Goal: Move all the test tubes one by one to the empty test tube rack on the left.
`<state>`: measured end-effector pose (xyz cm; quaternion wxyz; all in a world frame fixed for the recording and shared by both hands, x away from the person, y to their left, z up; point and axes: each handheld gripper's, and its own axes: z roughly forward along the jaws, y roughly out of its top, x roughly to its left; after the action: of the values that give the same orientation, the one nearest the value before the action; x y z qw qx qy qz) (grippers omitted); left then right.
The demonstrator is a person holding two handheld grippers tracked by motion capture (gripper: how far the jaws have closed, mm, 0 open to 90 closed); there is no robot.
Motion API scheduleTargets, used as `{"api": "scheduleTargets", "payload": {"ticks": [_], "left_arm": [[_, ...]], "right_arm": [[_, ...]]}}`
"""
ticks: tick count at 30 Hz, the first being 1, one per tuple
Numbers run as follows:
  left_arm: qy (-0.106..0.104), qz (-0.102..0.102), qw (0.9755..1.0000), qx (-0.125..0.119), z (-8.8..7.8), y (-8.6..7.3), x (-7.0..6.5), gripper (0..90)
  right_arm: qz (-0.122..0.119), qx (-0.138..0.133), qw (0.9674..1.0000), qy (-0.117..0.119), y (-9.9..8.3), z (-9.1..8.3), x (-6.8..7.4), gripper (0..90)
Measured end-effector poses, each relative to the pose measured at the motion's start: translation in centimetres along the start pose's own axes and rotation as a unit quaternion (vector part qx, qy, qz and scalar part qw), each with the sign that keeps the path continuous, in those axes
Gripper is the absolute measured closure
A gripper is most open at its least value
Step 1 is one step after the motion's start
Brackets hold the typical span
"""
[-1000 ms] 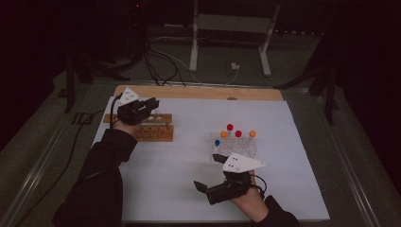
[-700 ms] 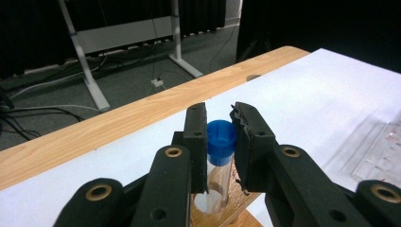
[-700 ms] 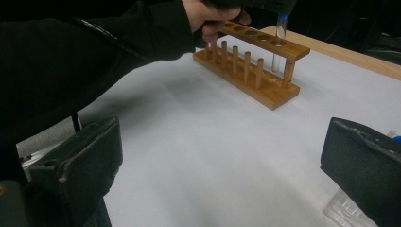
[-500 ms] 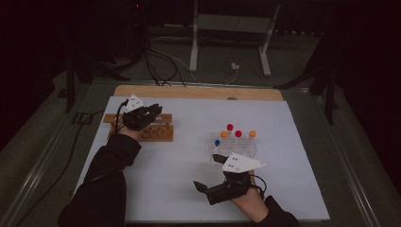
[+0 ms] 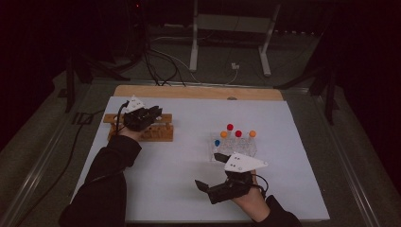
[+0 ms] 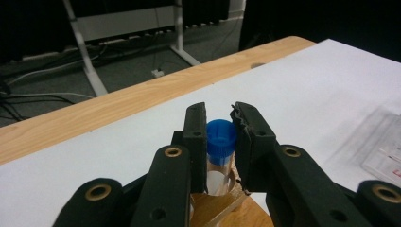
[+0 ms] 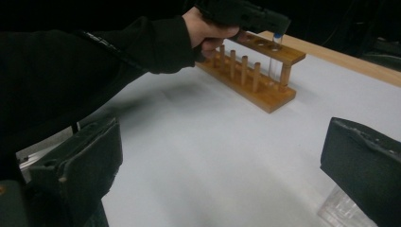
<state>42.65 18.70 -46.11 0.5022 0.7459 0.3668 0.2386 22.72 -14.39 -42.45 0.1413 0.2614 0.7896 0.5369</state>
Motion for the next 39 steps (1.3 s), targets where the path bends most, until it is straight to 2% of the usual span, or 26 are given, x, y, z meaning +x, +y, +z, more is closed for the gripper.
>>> {"api": "scheduleTargets", "payload": {"ticks": [2, 4, 9, 11, 12, 14, 15, 17, 18, 21, 25, 29, 32, 36, 39], "left_arm": [[-0.006, 0.002, 1.0000, 0.005, 0.0, 0.2, -0.1, 75.6], [-0.006, 0.006, 1.0000, 0.005, -0.2, 0.4, -0.2, 67.5], [-0.010, 0.006, 0.9998, -0.019, -1.7, 1.5, -0.6, 49.7], [-0.023, 0.004, 0.9995, -0.022, -2.4, 2.0, -0.8, 41.1], [-0.022, 0.007, 0.9994, -0.026, -2.8, 2.2, -1.0, 38.1], [-0.041, 0.004, 0.9988, -0.027, -3.6, 2.6, -1.4, 29.7], [-0.041, 0.005, 0.9988, -0.026, -3.9, 2.7, -1.7, 26.2], [-0.060, 0.003, 0.9980, -0.020, -4.6, 3.0, -2.2, 14.8], [-0.065, 0.007, 0.9977, -0.016, -4.9, 3.0, -2.4, 13.5], [-0.094, 0.010, 0.9955, -0.009, -6.0, 3.1, -3.4, 2.7], [-0.122, 0.014, 0.9921, -0.023, -7.8, 2.7, -4.8, 1.2], [-0.139, 0.027, 0.9897, -0.017, -9.2, 1.9, -6.2, 1.2], [-0.152, 0.033, 0.9877, -0.012, -10.1, 1.1, -7.1, 1.2], [-0.171, 0.033, 0.9847, -0.015, -11.0, -0.1, -8.1, 1.2], [-0.177, 0.037, 0.9835, -0.011, -11.6, -1.0, -9.0, 1.2]], "right_arm": [[0.001, -0.007, 0.9999, -0.011, 0.1, -0.2, -0.1, 0.0], [-0.003, -0.006, 0.9999, -0.015, 0.3, -0.4, -0.2, 0.0], [-0.016, -0.015, 0.9993, -0.031, 1.0, -1.6, -0.9, 0.0], [-0.015, -0.018, 0.9991, -0.035, 1.2, -2.0, -1.3, 0.0], [-0.015, -0.021, 0.9989, -0.040, 1.3, -2.2, -1.5, 0.0], [-0.012, -0.023, 0.9987, -0.044, 1.5, -2.4, -1.9, 0.0], [-0.014, -0.025, 0.9984, -0.050, 1.5, -2.5, -2.1, 0.0], [-0.014, -0.023, 0.9981, -0.055, 1.6, -2.6, -2.6, 0.0], [-0.014, -0.022, 0.9978, -0.061, 1.6, -2.6, -2.8, 0.0], [-0.003, -0.017, 0.9977, -0.065, 1.5, -2.5, -3.6, 0.0], [0.008, -0.010, 0.9960, -0.088, 1.1, -2.2, -4.3, 0.0], [0.009, -0.001, 0.9953, -0.096, 0.7, -1.7, -4.7, 0.0], [0.014, 0.002, 0.9937, -0.111, 0.3, -1.3, -4.9, 8.4], [0.018, 0.017, 0.9924, -0.121, -0.2, -0.8, -5.4, 13.6], [0.018, 0.028, 0.9915, -0.126, -0.6, -0.5, -5.7, 15.7]]}}
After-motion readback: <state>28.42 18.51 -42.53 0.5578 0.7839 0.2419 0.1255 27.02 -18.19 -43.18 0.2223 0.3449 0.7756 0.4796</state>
